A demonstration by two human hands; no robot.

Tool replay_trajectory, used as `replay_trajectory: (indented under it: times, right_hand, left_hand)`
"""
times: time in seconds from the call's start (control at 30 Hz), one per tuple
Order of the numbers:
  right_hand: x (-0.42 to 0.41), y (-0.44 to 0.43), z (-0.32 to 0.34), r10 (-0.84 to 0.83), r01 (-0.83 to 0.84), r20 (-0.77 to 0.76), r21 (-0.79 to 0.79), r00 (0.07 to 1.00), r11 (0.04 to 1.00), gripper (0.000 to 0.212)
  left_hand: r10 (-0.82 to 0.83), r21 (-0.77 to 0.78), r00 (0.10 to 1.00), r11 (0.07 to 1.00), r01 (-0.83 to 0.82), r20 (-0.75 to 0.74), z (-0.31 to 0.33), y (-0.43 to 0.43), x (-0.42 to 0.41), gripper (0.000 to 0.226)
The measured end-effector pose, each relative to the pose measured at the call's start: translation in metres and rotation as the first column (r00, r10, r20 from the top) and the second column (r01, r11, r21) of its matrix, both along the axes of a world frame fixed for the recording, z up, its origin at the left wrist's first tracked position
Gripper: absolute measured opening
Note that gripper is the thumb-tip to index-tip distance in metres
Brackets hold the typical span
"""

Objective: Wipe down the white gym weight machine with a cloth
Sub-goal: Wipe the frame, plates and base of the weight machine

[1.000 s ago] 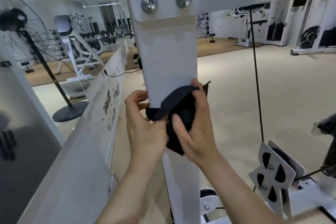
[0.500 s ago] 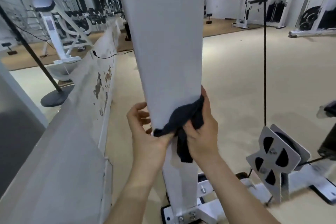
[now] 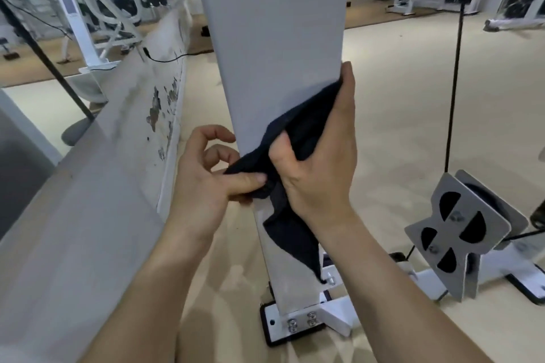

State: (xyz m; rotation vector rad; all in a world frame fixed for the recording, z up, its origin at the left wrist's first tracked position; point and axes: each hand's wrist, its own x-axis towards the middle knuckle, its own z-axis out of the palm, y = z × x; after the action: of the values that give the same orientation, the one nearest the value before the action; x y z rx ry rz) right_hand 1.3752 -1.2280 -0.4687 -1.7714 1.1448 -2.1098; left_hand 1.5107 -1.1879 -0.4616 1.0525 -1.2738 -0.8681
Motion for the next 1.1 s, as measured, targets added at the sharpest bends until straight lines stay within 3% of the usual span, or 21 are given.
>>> replay_trajectory:
  times: [0.07, 0.2, 0.37, 0.5, 0.6, 0.67, 0.73, 0.83, 0.93, 1.03, 1.1]
  right_hand:
    - [0.000, 0.001, -0.024, -0.026, 0.026, 0.009, -0.001, 1.000, 1.000, 0.089]
    - [0.002, 0.017, -0.107, 0.016, -0.034, 0.095, 0.184, 0.995, 0.982, 0.080]
    - [0.007, 0.018, -0.204, -0.005, -0.025, 0.131, 0.230, 0.991, 0.973, 0.067]
    - [0.009, 0.035, -0.268, -0.015, -0.011, 0.060, 0.406, 0.998, 0.914, 0.064]
    - [0.001, 0.042, -0.275, 0.022, 0.006, -0.055, 0.468, 0.998, 0.884, 0.076]
    - [-0.005, 0.049, -0.266, 0.082, -0.051, -0.045, 0.474, 0.996, 0.879, 0.070]
    - [-0.004, 0.051, -0.244, 0.082, -0.068, -0.017, 0.426, 0.996, 0.902, 0.060]
    - [0.008, 0.032, -0.217, -0.037, 0.035, 0.003, 0.289, 0.999, 0.957, 0.058]
    - [0.011, 0.037, -0.250, -0.079, 0.071, 0.007, 0.355, 0.997, 0.932, 0.060]
    - [0.011, 0.068, -0.307, -0.085, 0.125, -0.104, 0.491, 0.991, 0.862, 0.075]
    - [0.013, 0.080, -0.318, -0.107, 0.097, -0.010, 0.514, 0.994, 0.852, 0.075]
  left_hand:
    - [-0.082, 0.056, 0.996, 0.995, 0.084, -0.042, -0.006, -0.004, 0.003, 0.052]
    - [-0.057, 0.063, 0.995, 0.997, 0.053, 0.076, -0.051, 0.001, 0.004, 0.051]
    - [-0.021, 0.161, 0.996, 0.987, 0.007, 0.087, -0.162, 0.008, 0.000, 0.042]
    - [0.032, 0.286, 0.993, 0.956, -0.064, 0.114, -0.245, 0.016, -0.008, 0.042]
    - [0.070, 0.427, 0.993, 0.898, -0.105, 0.098, -0.272, 0.020, -0.017, 0.045]
    - [0.079, 0.439, 0.990, 0.890, -0.124, 0.120, -0.266, 0.022, -0.021, 0.045]
    - [0.113, 0.386, 0.990, 0.912, -0.135, 0.079, -0.250, 0.025, -0.020, 0.041]
    - [0.166, 0.217, 0.986, 0.964, -0.156, -0.025, -0.226, 0.025, -0.012, 0.032]
    - [0.171, 0.132, 0.977, 0.973, -0.187, 0.126, -0.228, 0.023, -0.007, 0.032]
    - [0.130, 0.285, 0.942, 0.933, -0.222, 0.309, -0.259, 0.033, -0.010, 0.034]
    - [0.039, 0.399, 0.923, 0.894, -0.203, 0.383, -0.280, 0.041, -0.016, 0.034]
